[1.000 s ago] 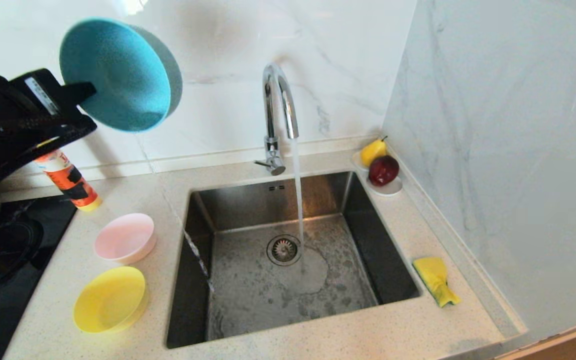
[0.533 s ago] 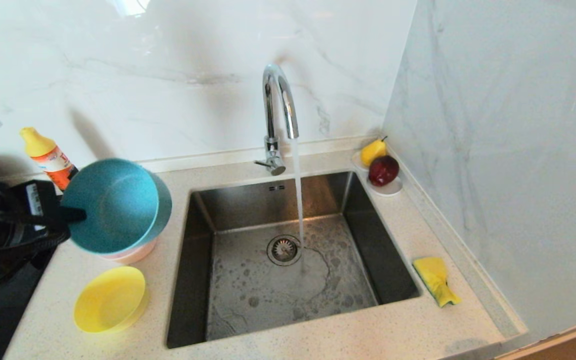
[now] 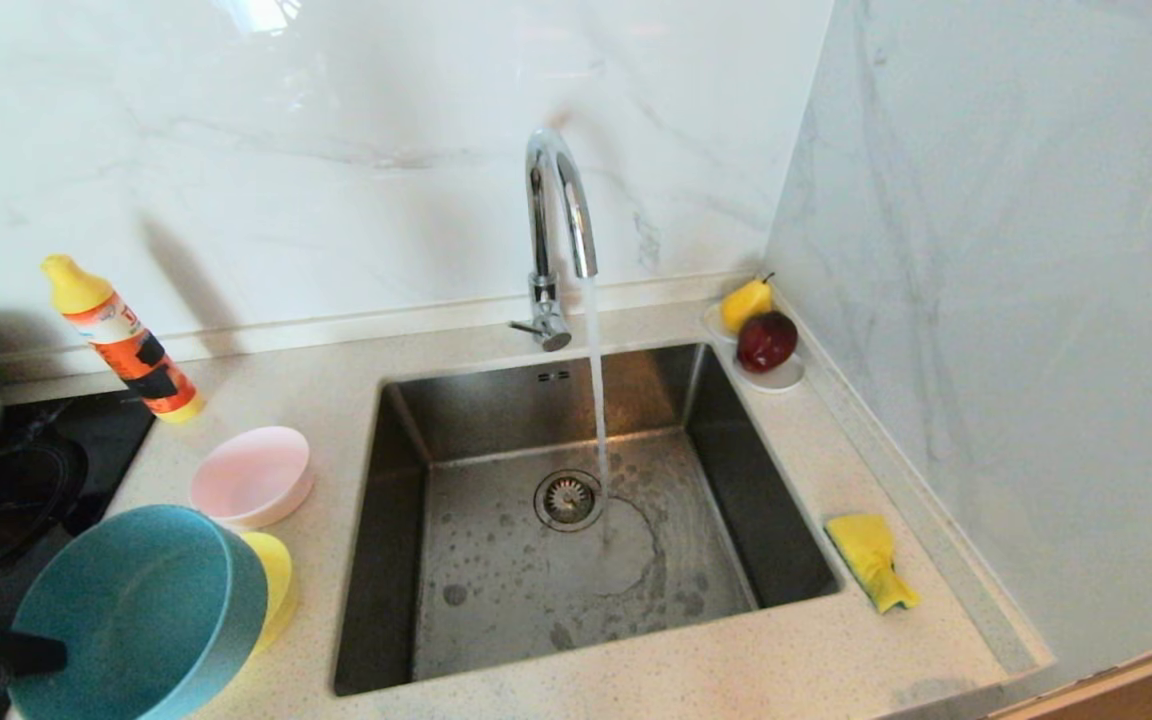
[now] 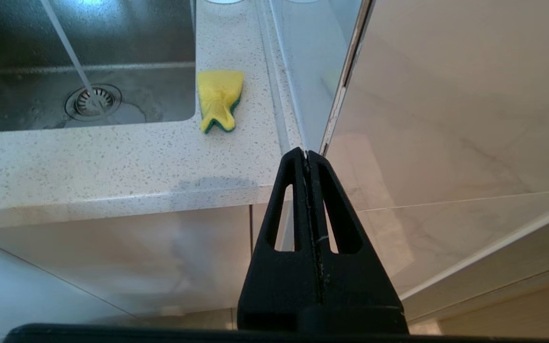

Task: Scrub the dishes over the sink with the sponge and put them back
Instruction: Pick up a bowl and the sponge

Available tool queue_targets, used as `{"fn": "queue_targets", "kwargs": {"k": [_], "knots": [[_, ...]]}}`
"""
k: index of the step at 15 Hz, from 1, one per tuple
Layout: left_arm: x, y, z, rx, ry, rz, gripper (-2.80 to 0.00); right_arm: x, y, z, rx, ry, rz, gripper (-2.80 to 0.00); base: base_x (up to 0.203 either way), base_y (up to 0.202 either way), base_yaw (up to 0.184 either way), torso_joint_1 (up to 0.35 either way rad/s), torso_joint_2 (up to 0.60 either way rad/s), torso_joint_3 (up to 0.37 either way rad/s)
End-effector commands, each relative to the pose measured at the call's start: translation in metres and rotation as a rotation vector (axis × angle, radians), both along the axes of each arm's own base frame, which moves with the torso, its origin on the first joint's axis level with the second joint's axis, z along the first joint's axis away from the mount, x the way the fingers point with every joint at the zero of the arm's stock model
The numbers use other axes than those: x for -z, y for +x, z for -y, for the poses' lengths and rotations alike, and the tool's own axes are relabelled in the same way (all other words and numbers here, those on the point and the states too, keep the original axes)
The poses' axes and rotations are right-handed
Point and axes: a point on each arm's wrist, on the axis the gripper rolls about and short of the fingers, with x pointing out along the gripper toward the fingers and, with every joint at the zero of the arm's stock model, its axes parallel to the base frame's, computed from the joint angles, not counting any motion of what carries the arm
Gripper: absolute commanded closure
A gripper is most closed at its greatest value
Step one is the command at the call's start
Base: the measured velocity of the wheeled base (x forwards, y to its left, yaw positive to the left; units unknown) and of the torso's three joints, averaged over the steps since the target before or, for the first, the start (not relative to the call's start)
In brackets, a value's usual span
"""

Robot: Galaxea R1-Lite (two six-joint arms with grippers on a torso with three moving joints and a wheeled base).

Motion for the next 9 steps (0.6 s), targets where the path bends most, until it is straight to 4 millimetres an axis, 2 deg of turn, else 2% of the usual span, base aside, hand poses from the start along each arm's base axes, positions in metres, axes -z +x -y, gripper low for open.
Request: {"fn": "queue_targets", "kwargs": {"k": [1,6,9], "knots": [[0.013,-0.007,-0.003,-0.042,-0.017,-0.048,0.0,0.001,0.0,0.0,0.0,-0.025,-0.002,0.0,0.0,0.0,0.0,0.0,0.0,0.0],[0.024,-0.026,-0.004,-0.077,-0.097,-0.097,0.0,0.0,0.0,0.0,-0.012,-0.063,0.008,0.0,0.0,0.0,0.0,0.0,0.0,0.0],[0.03,-0.026,-0.004,-0.072,-0.106,-0.123,0.0,-0.003,-0.001,0.0,-0.011,-0.061,0.023,0.0,0.0,0.0,0.0,0.0,0.0,0.0]]}}
